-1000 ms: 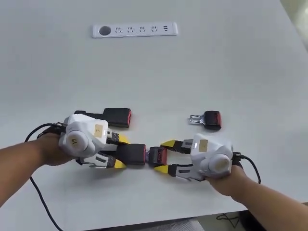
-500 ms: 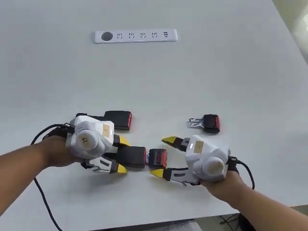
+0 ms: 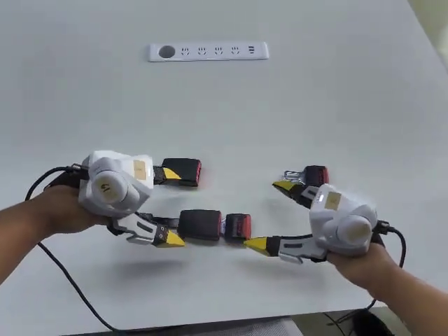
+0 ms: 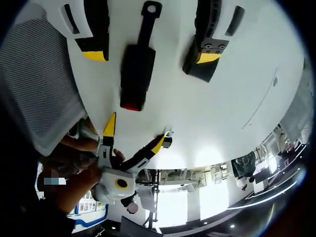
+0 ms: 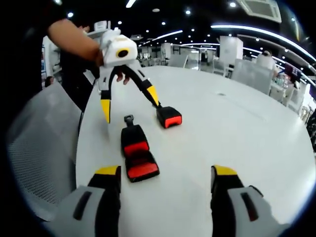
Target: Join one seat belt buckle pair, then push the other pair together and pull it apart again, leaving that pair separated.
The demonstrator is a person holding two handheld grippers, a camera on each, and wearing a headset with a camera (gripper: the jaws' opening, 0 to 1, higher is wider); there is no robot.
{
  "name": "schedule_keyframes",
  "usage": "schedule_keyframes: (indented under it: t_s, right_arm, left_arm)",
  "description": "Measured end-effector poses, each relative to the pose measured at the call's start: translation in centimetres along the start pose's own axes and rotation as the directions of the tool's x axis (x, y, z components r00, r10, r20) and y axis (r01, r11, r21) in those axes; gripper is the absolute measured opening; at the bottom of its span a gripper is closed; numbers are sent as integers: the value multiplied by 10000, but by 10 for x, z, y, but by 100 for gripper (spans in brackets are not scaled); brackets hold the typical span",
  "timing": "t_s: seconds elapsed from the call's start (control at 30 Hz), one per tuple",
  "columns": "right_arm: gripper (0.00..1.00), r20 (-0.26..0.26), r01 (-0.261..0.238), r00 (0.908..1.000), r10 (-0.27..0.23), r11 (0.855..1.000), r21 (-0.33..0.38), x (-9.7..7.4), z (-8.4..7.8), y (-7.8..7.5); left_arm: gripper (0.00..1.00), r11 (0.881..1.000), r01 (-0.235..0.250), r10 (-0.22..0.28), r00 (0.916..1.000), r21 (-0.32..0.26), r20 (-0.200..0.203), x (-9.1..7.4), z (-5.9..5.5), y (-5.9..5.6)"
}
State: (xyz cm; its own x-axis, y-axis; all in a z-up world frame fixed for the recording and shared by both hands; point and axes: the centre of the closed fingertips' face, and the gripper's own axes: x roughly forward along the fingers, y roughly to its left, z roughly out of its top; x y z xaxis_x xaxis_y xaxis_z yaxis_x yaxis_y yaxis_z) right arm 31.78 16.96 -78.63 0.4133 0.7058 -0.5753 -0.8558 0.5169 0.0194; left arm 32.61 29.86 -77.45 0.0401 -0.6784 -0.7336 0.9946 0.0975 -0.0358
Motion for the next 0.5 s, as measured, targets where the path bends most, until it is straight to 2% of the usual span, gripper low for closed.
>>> schedule_keyframes:
  t_s: [0.2, 0.37, 0.5]
  right_arm:
    - [75, -278, 108, 9995, -117, 9994, -343, -19, -3, -37]
    - [73, -592, 77, 9982, -108, 9986, -514, -32, -10, -64]
    - [72, -720, 44, 9974, -70, 9993, -359, -42, -16, -85]
  left_arm:
    - [73, 9985, -538, 533, 9979, 137, 360, -13, 13, 29]
    - [73, 9970, -655, 648, 9977, 402, 176, -15, 10, 50]
    - [72, 9969, -699, 693, 9974, 348, 179, -12, 7, 66]
